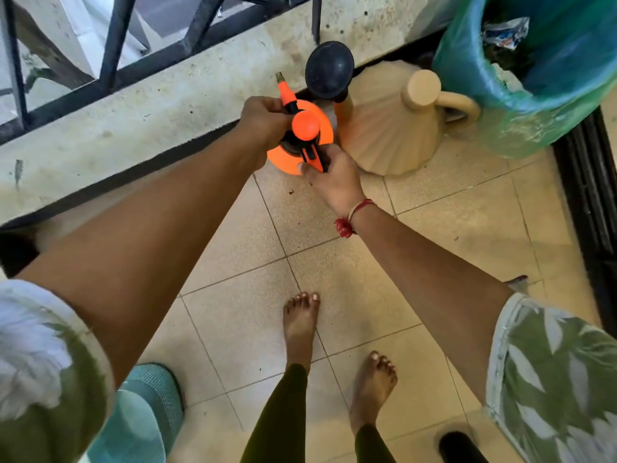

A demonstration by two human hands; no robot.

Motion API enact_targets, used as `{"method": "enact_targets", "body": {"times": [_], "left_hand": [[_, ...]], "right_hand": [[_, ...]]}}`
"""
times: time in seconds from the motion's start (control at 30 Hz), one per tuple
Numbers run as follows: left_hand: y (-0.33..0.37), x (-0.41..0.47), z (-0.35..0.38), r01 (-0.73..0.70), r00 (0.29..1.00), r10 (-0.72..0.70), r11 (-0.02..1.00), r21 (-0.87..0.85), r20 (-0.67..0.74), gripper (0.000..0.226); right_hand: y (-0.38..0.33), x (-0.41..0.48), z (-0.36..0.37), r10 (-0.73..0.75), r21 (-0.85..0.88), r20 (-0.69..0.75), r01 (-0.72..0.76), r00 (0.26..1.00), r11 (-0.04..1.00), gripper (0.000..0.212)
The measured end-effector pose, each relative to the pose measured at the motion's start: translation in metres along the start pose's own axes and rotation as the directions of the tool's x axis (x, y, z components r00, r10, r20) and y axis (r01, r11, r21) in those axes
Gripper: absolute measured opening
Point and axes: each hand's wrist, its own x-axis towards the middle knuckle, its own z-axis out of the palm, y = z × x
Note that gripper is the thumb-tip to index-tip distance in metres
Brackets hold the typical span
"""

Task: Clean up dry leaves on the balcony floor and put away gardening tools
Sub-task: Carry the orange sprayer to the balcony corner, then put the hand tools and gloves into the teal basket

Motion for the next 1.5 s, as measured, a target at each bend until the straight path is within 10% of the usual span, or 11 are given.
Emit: {"method": "enact_targets", "body": {"times": [0.7, 0.83, 1.0, 1.5], "left_hand": [[-0.020, -0.008, -0.008, -0.031, 0.999, 0.031, 0.995, 0.094, 0.008, 0.046], [-0.026, -0.023, -0.013, -0.101, 0.975, 0.106, 0.994, 0.035, -0.194, 0.058], [-0.057, -0.080, -0.009, -0.121, 0.883, 0.087, 0.992, -0.045, -0.461, 0.043], [-0.043, -0.328, 0.158, -0.048, 0.967, 0.048, 0.999, -0.006, 0.252, 0.024]], "right_hand": [[-0.010, -0.009, -0.006, -0.012, -0.124, -0.008, 0.010, 1.000, 0.992, 0.021], [-0.011, -0.016, -0.012, 0.114, -0.025, 0.014, -0.113, 0.993, 0.993, 0.051], [-0.015, -0.073, -0.051, 0.170, 0.177, -0.129, -0.145, 0.977, 0.973, 0.032], [0.027, -0.315, -0.207, 0.443, 0.663, -0.432, -0.057, 0.785, 0.747, 0.011]]}}
